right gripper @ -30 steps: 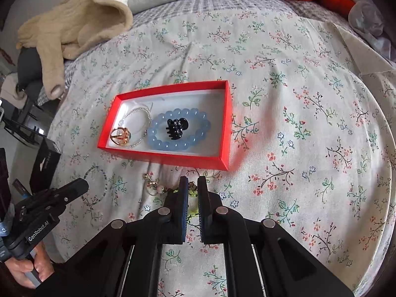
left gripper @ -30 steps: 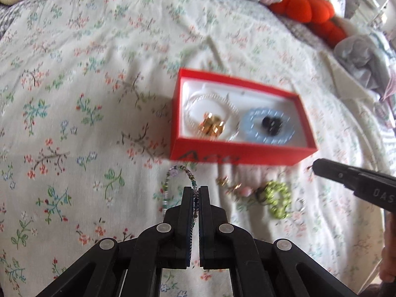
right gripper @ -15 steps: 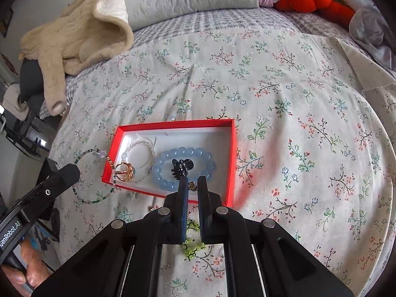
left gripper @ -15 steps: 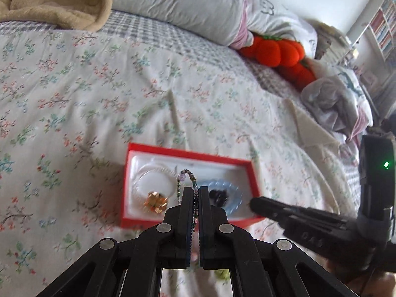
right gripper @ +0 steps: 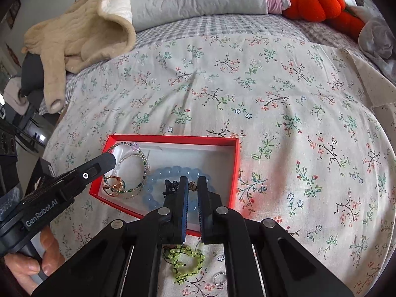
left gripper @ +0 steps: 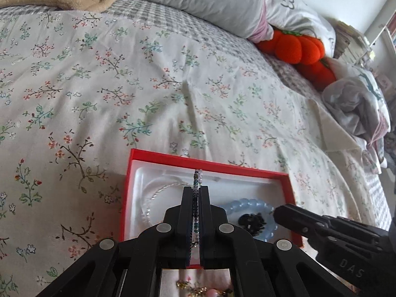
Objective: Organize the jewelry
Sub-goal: 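Lift the thin beaded bracelet with the left tool into the red box and open, then close the right tool on the lime green beaded bracelet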
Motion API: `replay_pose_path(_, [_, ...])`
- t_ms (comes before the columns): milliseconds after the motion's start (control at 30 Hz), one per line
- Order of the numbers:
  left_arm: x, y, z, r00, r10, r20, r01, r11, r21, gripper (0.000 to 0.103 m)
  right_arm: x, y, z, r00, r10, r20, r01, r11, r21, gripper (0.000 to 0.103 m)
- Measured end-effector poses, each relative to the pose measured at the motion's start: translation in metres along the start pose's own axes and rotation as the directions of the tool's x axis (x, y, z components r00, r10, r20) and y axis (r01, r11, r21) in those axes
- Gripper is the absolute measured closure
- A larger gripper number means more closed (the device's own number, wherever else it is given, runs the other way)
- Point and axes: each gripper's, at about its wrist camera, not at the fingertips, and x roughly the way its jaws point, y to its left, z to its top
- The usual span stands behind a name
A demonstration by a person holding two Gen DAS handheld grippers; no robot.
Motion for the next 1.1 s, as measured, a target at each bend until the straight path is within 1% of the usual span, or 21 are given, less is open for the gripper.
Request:
replay_pose_path(100, [0.006,0.007,0.001,0.999,0.041,-0.008,-0.041,0.999,-0.005,0.103,0.004,-0.001,0.002,1.000,0.000,-0.002,0.000,1.000,-0.003,0.095])
replay_pose_path(200, [0.007,0.010,0.002,0.998,0.053,-0.019,-0.053,0.998,-0.015,0.103,0.007,-0.003,0.004,1.000,0.001,-0.001,-0.001,1.000,0.003,0.095])
replay_pose_path(267, [0.007,0.009,0.001,0.998,0.064,-0.025,-0.065,0.998,-0.016,0.091,0.007,-0.004,0.005,1.000,0.010,0.000,-0.010,1.000,0.011,0.095])
replay_pose_path(300, [0.006,0.009,0.001,0.997,0.069,-0.024,-0.070,0.997,-0.015,0.078,0.006,-0.005,0.005,1.000,0.016,0.004,-0.017,1.000,0.020,0.094])
replay_pose_path(333, [0.005,0.008,0.000,0.997,0.073,-0.021,-0.073,0.997,-0.011,0.071,0.005,-0.006,0.005,1.000,0.024,0.008,-0.025,0.999,0.028,0.094])
replay_pose_path(433, [-0.001,0.003,-0.001,0.996,0.083,-0.019,-0.083,0.997,0.011,0.069,0.002,-0.008,0.006,0.999,0.049,0.005,-0.049,0.998,0.040,0.094])
replay_pose_path(467, [-0.003,0.002,-0.002,0.996,0.085,-0.021,-0.085,0.996,0.018,0.068,0.001,-0.008,0.006,0.999,0.054,0.005,-0.054,0.998,0.040,0.092])
replay_pose_path(500, [-0.005,0.000,-0.003,0.996,0.087,-0.022,-0.087,0.996,0.023,0.065,-0.001,-0.008,0.006,0.998,0.058,0.007,-0.059,0.998,0.039,0.090])
replay_pose_path(533, [-0.007,-0.001,-0.004,0.995,0.092,-0.022,-0.092,0.995,0.028,0.060,-0.003,-0.008,0.005,0.998,0.064,0.008,-0.064,0.997,0.040,0.087])
replay_pose_path(667, [-0.016,-0.003,-0.011,0.992,0.120,-0.029,-0.119,0.992,0.048,0.050,-0.011,-0.007,0.002,0.997,0.083,0.002,-0.083,0.996,0.042,0.077])
replay_pose_path(700, [-0.018,-0.004,-0.014,0.991,0.126,-0.034,-0.124,0.991,0.055,0.046,-0.014,-0.008,0.001,0.996,0.087,0.001,-0.087,0.995,0.044,0.076])
replay_pose_path(767, [-0.021,-0.004,-0.019,0.989,0.139,-0.045,-0.136,0.988,0.070,0.043,-0.018,-0.010,-0.002,0.996,0.091,0.002,-0.091,0.994,0.057,0.065])
replay_pose_path(800, [-0.022,-0.005,-0.021,0.988,0.147,-0.053,-0.142,0.987,0.079,0.041,-0.021,-0.011,-0.004,0.996,0.091,0.003,-0.091,0.994,0.063,0.062])
replay_pose_path(833, [-0.023,-0.005,-0.024,0.986,0.156,-0.062,-0.150,0.985,0.087,0.038,-0.023,-0.012,-0.005,0.996,0.087,0.005,-0.087,0.994,0.068,0.054])
replay_pose_path(867, [-0.024,-0.005,-0.027,0.984,0.166,-0.071,-0.159,0.983,0.093,0.036,-0.025,-0.012,-0.007,0.997,0.082,0.008,-0.083,0.994,0.071,0.050])
replay_pose_path(933, [-0.025,-0.005,-0.032,0.980,0.181,-0.088,-0.172,0.980,0.100,0.030,-0.028,-0.013,-0.010,0.997,0.073,0.007,-0.074,0.994,0.075,0.049])
replay_pose_path(1100, [-0.026,-0.002,-0.046,0.966,0.211,-0.151,-0.197,0.975,0.104,0.026,-0.030,-0.015,-0.021,0.998,0.054,-0.035,-0.051,0.995,0.087,0.048])
